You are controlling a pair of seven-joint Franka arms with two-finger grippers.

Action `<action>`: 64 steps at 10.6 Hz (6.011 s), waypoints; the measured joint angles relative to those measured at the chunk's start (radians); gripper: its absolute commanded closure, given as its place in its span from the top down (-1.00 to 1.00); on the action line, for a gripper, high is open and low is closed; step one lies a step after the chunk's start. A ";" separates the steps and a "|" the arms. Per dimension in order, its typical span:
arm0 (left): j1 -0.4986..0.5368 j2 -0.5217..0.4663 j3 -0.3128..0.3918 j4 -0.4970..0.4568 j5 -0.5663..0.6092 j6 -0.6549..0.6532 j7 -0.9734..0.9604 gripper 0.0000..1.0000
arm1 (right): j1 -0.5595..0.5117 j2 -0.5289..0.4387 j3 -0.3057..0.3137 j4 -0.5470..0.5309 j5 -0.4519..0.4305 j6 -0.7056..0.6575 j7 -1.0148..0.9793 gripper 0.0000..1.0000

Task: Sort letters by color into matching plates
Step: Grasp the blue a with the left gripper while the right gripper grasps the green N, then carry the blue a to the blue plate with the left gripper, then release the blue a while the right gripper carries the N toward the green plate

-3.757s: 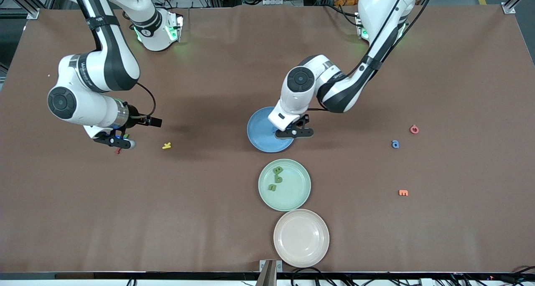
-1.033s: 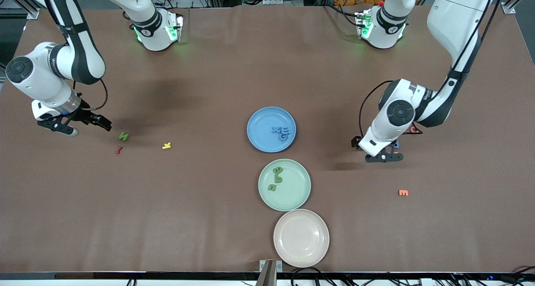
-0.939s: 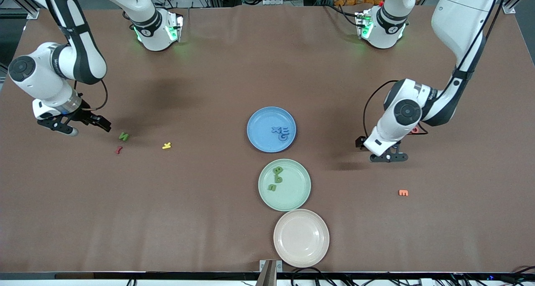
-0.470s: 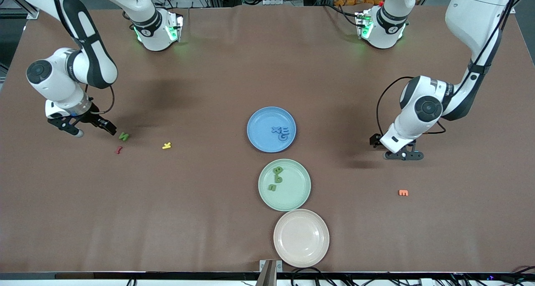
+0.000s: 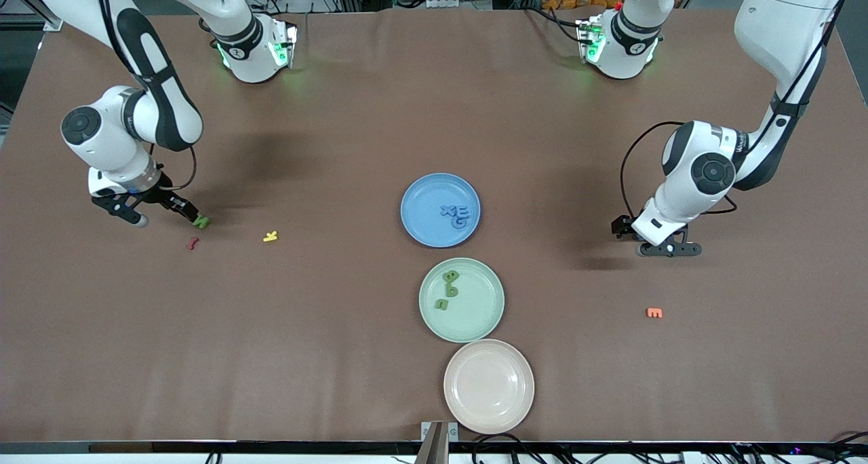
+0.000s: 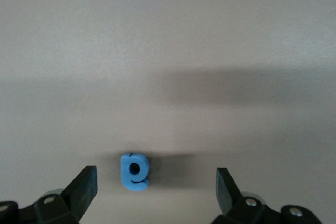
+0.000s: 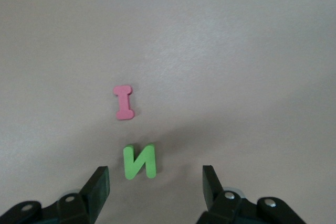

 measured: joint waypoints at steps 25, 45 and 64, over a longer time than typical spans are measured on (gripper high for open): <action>0.073 0.027 -0.016 -0.065 0.000 0.117 0.098 -1.00 | 0.003 0.143 0.055 0.076 0.107 0.009 -0.159 -0.18; -0.388 0.029 -0.160 0.090 0.000 0.046 -0.722 -1.00 | 0.012 0.118 0.064 0.315 0.171 -0.369 -0.239 -1.00; -0.445 0.142 -0.095 0.416 0.000 -0.284 -0.788 1.00 | 0.058 0.137 0.331 0.536 0.322 -0.445 0.371 -1.00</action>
